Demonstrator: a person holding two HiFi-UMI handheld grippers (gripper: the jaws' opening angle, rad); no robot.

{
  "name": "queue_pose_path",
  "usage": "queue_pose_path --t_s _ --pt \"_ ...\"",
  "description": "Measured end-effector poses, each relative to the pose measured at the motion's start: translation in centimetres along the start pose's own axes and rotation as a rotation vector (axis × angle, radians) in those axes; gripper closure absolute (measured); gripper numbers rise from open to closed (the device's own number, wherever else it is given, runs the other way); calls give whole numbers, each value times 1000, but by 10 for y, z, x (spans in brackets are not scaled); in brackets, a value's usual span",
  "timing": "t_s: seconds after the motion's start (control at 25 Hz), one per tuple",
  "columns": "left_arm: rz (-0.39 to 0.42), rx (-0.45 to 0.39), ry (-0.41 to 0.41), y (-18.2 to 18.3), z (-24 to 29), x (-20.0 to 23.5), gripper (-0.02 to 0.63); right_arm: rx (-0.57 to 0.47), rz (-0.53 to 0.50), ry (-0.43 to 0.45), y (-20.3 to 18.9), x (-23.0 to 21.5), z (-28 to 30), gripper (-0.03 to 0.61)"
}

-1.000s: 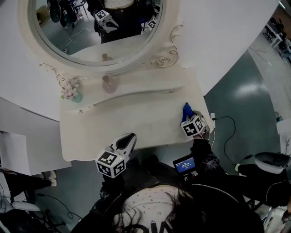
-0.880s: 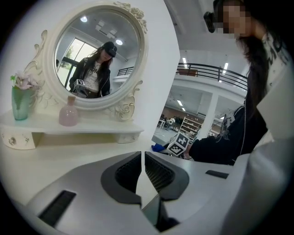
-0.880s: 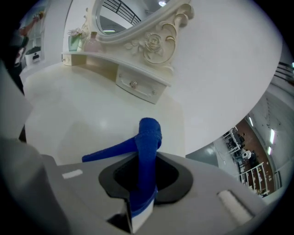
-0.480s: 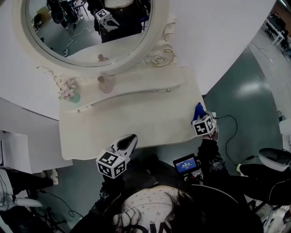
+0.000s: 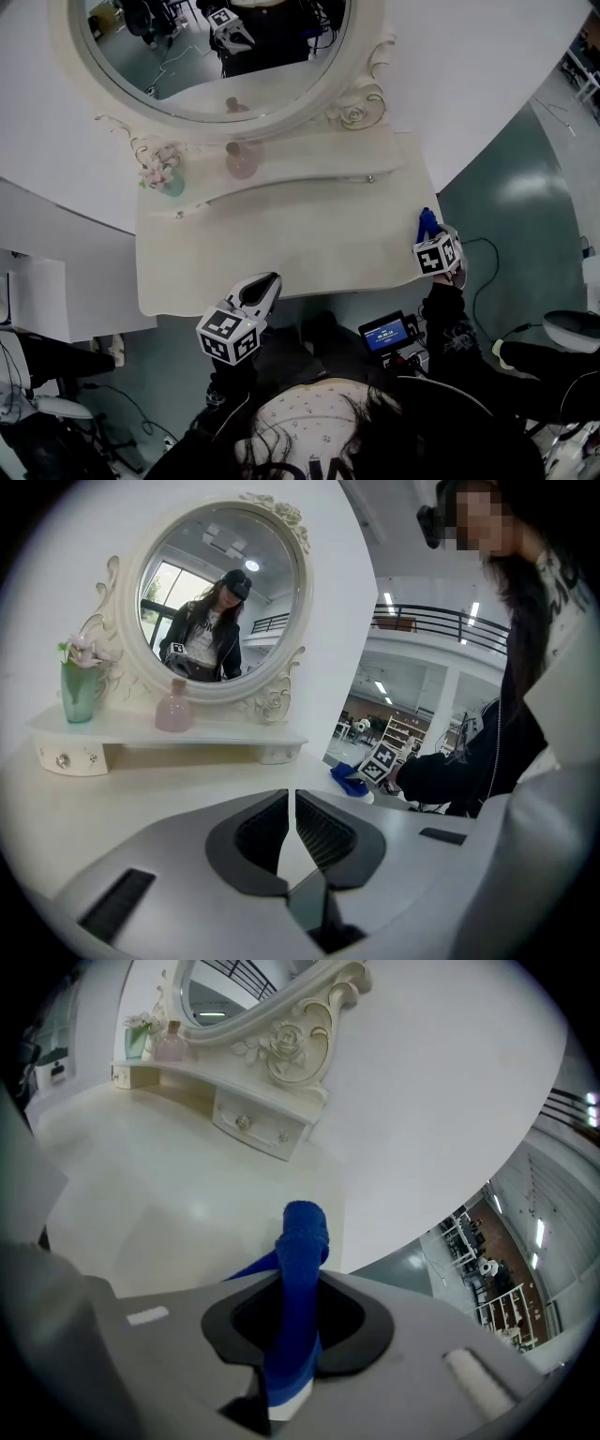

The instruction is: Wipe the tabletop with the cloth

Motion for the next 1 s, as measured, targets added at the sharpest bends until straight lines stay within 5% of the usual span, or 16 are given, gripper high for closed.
queue_pose_path --t_s 0.48,1.0 --pt "-43 -46 31 -27 -89 61 611 -199 8 113 93 111 -95 502" --pt "-142 -122 126 -86 -208 146 611 -339 -277 387 190 370 -185 502"
Point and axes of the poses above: the fingertips, and each gripper's own axes: z forward along the fingers, x to its left, y out of its top, the point moved 4 cm from there along -z, backward along the fingers, and after that the axes turned 8 degrees about x, right-handed, at the moved point
